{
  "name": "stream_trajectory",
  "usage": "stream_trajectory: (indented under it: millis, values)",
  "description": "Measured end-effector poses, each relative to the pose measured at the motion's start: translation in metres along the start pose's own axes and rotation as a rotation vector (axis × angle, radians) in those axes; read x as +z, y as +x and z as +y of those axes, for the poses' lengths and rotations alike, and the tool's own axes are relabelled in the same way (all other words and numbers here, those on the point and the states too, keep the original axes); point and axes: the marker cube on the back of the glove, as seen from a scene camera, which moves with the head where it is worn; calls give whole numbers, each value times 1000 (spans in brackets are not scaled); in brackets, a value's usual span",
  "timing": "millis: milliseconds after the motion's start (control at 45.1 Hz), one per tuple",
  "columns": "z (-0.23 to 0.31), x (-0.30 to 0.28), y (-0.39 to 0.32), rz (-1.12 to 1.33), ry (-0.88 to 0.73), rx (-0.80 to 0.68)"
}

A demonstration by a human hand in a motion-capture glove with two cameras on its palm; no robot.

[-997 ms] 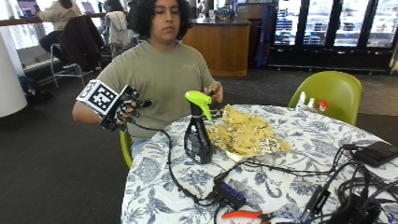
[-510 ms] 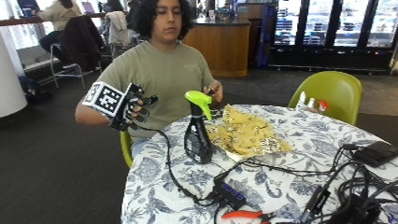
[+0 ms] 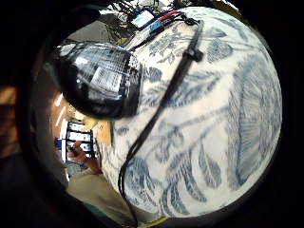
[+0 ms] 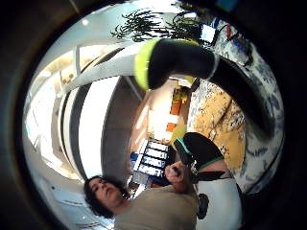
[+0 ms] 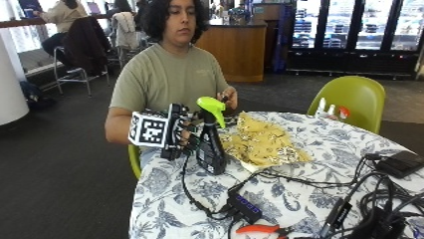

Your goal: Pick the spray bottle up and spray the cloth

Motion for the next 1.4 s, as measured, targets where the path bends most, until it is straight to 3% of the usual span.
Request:
stream_trajectory:
  millis: [310, 776, 997, 1108, 1219, 1396]
  values:
    - [-56, 41, 6, -42, 167, 102]
    - [-109, 58, 9, -40, 160, 96]
    - [-108, 33, -32, -261, 108, -92]
    - [-99, 0, -73, -260, -5, -164]
    - [-94, -19, -125, -24, -173, -174]
    - [-91, -6, -147, 258, -522, 90]
